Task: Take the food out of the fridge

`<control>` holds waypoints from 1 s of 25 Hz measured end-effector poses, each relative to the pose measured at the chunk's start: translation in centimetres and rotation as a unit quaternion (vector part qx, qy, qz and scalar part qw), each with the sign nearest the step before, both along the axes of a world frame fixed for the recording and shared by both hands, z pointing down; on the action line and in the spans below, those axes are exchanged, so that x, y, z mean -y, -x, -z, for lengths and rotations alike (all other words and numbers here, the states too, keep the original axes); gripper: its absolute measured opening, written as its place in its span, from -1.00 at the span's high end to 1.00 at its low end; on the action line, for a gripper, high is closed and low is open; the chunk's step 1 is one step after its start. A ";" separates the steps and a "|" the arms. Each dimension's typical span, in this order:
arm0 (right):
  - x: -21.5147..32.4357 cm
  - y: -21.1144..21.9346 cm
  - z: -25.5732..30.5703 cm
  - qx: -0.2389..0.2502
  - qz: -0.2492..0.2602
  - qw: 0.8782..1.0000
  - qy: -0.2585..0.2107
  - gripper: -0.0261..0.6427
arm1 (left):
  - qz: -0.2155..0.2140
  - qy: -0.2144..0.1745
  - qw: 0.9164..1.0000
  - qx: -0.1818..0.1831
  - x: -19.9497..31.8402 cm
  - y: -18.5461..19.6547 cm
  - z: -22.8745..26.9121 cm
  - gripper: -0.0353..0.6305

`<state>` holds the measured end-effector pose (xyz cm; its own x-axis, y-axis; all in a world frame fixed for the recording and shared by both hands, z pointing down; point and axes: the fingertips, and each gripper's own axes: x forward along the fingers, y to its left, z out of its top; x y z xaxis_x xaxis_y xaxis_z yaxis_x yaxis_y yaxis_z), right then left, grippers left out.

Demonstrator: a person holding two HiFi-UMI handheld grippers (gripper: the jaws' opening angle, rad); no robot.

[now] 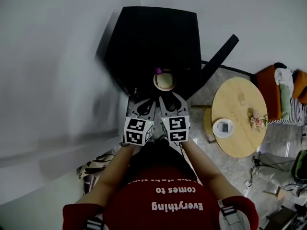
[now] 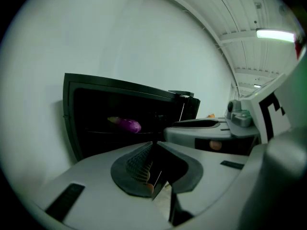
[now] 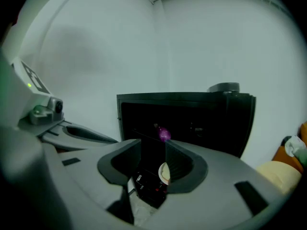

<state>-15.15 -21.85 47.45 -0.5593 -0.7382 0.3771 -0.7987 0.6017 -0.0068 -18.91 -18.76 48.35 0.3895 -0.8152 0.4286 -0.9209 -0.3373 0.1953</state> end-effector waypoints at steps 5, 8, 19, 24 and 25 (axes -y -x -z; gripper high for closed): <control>3.8 3.4 -2.3 -0.043 0.025 0.999 0.006 0.34 | 0.012 0.009 1.000 0.014 1.2 1.6 -0.6 0.87; 5.9 4.5 -3.6 -0.081 0.026 0.996 0.016 0.28 | 0.022 0.008 1.000 0.014 2.1 2.6 -0.6 0.87; 12.6 5.5 -6.2 -0.139 -0.017 0.990 0.024 0.22 | 0.048 0.032 0.998 0.001 2.3 5.4 -2.8 0.87; 14.0 5.7 -7.0 -0.136 -0.029 0.990 0.035 0.23 | 0.049 0.043 0.998 0.000 0.8 6.1 -3.6 0.87; 13.9 5.8 -7.2 -0.135 -0.024 0.990 0.037 0.23 | 0.051 0.045 0.998 -0.001 0.6 6.3 -3.8 0.87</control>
